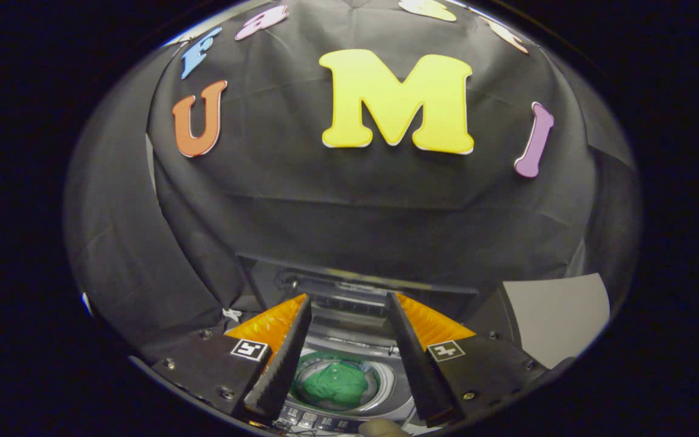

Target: Put the clothes into the washing machine and then close the washing machine lid.

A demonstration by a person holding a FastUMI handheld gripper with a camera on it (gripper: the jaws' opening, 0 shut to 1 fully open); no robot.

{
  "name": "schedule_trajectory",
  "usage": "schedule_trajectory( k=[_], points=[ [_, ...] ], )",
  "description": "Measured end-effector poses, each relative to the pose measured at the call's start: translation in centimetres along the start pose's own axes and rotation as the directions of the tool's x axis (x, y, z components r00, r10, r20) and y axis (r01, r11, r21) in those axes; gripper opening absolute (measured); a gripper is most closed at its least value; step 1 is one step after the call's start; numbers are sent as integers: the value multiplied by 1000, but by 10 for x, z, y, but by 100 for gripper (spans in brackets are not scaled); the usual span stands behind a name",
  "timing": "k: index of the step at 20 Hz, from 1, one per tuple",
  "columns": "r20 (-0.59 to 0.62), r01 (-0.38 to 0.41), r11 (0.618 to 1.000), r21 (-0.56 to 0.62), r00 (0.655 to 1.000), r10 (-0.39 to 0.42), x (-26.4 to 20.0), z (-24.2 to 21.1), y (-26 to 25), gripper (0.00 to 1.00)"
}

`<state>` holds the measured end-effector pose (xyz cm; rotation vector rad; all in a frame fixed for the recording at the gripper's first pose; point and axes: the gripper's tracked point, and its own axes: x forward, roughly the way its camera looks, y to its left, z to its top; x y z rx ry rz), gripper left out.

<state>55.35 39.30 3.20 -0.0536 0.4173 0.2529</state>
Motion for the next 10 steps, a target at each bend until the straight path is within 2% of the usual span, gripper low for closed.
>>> schedule_trajectory(
  k=[6,10],
  points=[
    [41,27,999,25,999,-28,24,34,-3,81],
    [32,47,998,28,998,-48,46,37,-3,81]
  ],
)
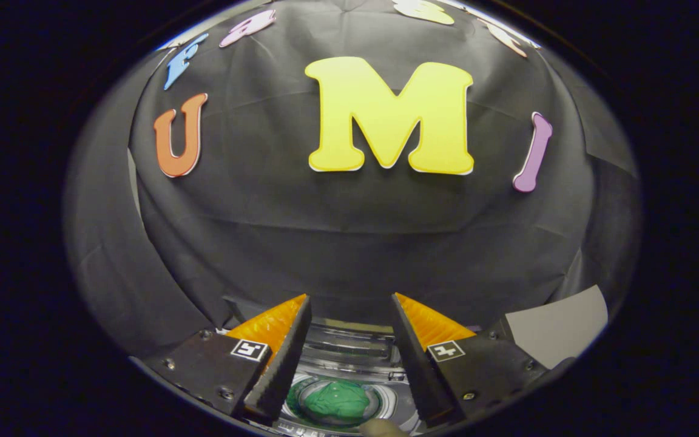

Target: Put the clothes into the washing machine and then close the washing machine lid.

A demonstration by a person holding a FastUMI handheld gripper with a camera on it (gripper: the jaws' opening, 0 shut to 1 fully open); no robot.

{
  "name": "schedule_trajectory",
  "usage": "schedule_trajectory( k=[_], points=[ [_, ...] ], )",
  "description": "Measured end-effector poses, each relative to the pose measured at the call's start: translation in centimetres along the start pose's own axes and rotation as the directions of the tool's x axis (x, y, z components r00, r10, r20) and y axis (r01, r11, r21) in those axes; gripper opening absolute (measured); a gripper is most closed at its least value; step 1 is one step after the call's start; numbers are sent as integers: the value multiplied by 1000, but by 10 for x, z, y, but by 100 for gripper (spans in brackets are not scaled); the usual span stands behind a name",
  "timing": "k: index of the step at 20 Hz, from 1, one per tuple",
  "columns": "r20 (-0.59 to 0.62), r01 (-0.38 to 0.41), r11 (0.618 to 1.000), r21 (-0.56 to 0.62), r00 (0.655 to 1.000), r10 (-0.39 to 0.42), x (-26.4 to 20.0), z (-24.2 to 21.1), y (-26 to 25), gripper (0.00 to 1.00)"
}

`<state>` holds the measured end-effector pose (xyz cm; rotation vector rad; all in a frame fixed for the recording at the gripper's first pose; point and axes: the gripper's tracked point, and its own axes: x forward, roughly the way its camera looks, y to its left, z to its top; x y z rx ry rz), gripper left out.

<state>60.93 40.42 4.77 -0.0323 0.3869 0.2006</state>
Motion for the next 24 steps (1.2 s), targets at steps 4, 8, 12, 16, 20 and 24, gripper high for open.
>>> schedule_trajectory(
  k=[4,8,12,16,20,24],
  points=[
    [-23,24,1000,9,999,-24,23,-1,-1,82],
    [-69,52,998,30,996,-50,47,-11,-3,81],
    [-120,80,996,50,990,-73,64,-27,-3,81],
    [-138,96,993,72,987,-85,72,-39,-1,81],
    [-136,116,990,79,985,-104,70,-43,-1,82],
    [-101,120,990,71,989,-113,65,-44,0,82]
  ],
)
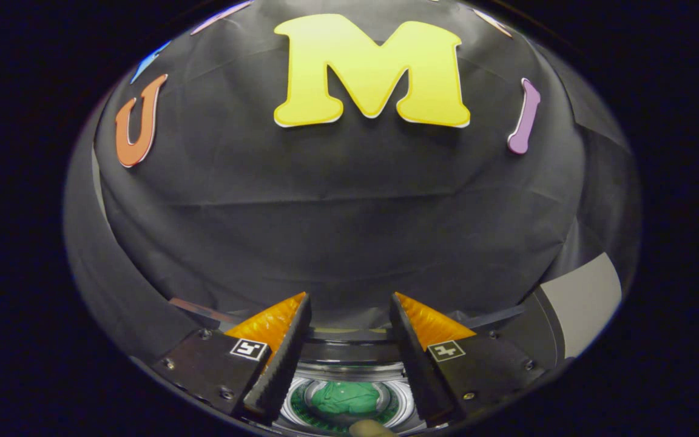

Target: Put the clothes into the washing machine and then close the washing machine lid.

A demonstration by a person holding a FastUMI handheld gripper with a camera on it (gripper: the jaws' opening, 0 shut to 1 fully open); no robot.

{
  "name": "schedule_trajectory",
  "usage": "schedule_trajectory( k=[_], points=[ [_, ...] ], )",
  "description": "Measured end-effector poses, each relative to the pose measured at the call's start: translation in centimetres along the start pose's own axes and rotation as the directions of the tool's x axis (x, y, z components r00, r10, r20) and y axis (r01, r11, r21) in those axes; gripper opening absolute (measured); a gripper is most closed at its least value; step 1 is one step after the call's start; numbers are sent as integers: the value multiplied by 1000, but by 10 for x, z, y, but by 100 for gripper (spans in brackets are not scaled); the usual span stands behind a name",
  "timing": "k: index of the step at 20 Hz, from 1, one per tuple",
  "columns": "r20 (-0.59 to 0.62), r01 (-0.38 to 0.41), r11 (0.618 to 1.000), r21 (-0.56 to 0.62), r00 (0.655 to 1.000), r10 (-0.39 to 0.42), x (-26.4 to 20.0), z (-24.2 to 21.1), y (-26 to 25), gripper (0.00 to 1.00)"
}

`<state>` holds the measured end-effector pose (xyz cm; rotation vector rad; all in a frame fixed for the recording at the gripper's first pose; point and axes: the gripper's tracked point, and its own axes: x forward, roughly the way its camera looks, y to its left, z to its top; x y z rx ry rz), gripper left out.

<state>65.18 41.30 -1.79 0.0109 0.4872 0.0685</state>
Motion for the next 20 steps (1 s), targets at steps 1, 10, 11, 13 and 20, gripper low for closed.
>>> schedule_trajectory(
  k=[1,10,11,13,20],
  points=[
    [7,0,1000,-2,1000,0,-2,-1,0,82],
    [70,-17,1000,-12,997,18,-28,-17,1,82],
    [74,-19,1000,-16,997,20,-31,-18,1,82],
    [80,-27,999,-19,996,28,-37,-24,1,82],
    [101,-48,998,-46,993,53,-64,-49,1,82]
  ],
)
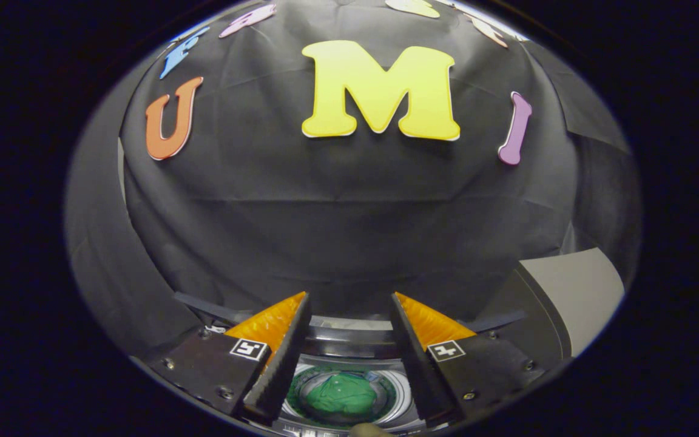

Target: Put the clothes into the washing machine and then close the washing machine lid.

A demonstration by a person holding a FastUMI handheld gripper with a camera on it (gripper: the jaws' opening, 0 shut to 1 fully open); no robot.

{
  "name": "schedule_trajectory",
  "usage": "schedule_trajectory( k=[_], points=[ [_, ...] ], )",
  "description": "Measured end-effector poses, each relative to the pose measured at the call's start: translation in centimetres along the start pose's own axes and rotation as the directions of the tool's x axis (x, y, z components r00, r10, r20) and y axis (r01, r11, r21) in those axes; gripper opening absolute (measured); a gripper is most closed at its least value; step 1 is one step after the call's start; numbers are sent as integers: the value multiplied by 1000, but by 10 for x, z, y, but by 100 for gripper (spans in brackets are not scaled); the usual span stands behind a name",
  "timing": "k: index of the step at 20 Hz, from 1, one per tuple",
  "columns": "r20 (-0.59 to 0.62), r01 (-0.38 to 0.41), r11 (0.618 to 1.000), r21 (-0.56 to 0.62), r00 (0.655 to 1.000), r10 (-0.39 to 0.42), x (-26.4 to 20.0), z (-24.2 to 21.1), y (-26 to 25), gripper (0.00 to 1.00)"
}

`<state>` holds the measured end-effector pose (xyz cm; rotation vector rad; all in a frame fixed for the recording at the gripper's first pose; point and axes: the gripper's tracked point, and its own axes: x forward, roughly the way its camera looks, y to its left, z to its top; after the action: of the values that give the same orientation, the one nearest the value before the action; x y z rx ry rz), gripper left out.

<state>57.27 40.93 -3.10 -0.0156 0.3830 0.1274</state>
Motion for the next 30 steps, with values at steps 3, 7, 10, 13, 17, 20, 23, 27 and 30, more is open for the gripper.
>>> schedule_trajectory(
  k=[3,7,10,13,17,20,23,27,30],
  points=[
    [2,-8,1000,-6,1000,8,-9,-9,1,82],
    [-8,-14,1000,-8,1000,14,-18,-18,3,82],
    [-10,-19,1000,-13,1000,19,-23,-21,3,82],
    [-11,-23,1000,-15,1000,23,-25,-25,3,82],
    [-27,-32,999,-19,999,31,-31,-35,4,82],
    [-65,-43,999,-12,997,42,-37,-47,5,82],
    [-121,-56,998,-10,991,54,-45,-68,6,82],
    [-196,-70,998,1,978,68,-53,-96,5,82],
    [-212,-75,997,-8,975,71,-63,-106,-1,82]
  ],
)
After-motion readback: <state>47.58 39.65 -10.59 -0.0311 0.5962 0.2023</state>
